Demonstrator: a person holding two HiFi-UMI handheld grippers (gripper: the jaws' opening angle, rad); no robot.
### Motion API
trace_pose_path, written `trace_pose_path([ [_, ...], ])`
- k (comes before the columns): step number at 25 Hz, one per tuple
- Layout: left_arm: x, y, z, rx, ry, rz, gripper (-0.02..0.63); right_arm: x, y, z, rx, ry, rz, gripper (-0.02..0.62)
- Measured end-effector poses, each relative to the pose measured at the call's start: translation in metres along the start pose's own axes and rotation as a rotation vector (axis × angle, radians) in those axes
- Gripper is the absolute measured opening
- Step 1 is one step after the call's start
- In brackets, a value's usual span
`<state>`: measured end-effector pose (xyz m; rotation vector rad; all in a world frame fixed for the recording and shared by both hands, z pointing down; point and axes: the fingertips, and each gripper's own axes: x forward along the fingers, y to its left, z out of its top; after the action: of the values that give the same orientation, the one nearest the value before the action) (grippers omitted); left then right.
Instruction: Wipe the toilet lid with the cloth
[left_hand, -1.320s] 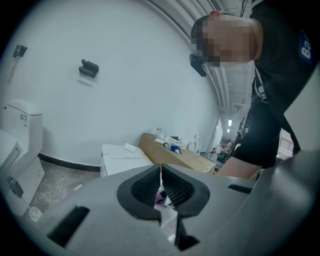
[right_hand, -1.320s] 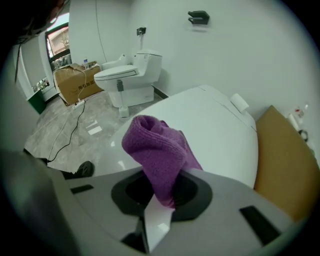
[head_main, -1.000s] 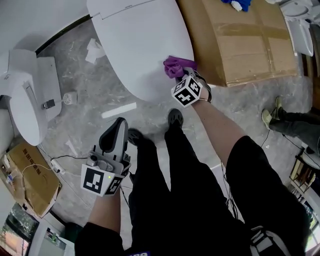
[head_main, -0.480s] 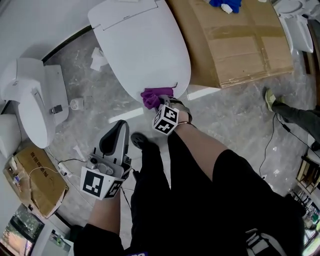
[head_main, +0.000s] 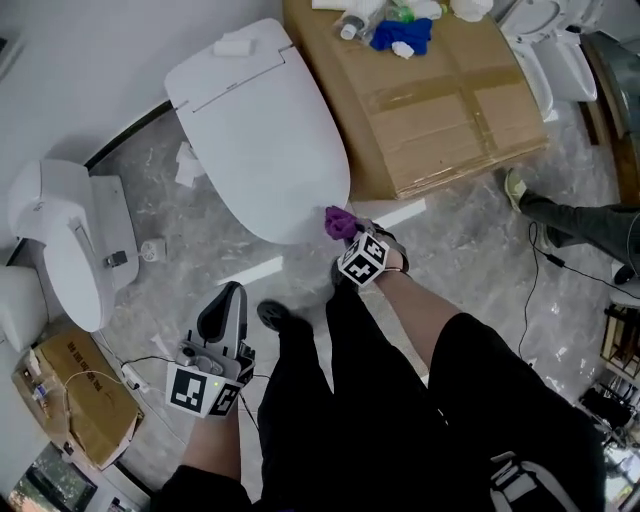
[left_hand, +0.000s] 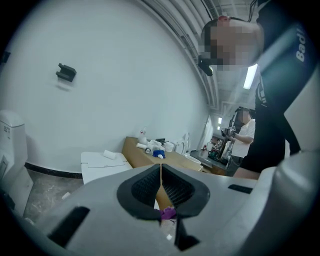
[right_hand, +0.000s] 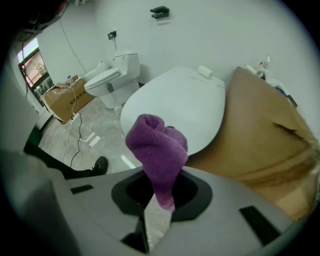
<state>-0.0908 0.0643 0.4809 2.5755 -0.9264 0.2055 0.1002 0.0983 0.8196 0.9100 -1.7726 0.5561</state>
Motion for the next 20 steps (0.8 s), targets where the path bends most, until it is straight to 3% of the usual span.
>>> trace_pose_path([
  [3,-0.009,-0.022,0.021,0.003,-0.024,-0.003,0.023,-0.059,0.001,-0.001,0.019,-0.059,0.006,0.066],
  [8,-0.009,-0.054,0.040,0.013,-0.023,-0.078,0.021,-0.165,-0.001,0.046,0.110,-0.234,-0.014,0.066],
  [15,-0.050,-0.117,0.057,0.066,0.000,-0.277,0.017,-0.315,0.046,0.099,0.308,-0.489,-0.055,0.066],
  [20,-0.091,-0.142,0.072,0.092,-0.015,-0.336,0.015,-0.387,0.099,0.109,0.427,-0.614,-0.065,0.066],
])
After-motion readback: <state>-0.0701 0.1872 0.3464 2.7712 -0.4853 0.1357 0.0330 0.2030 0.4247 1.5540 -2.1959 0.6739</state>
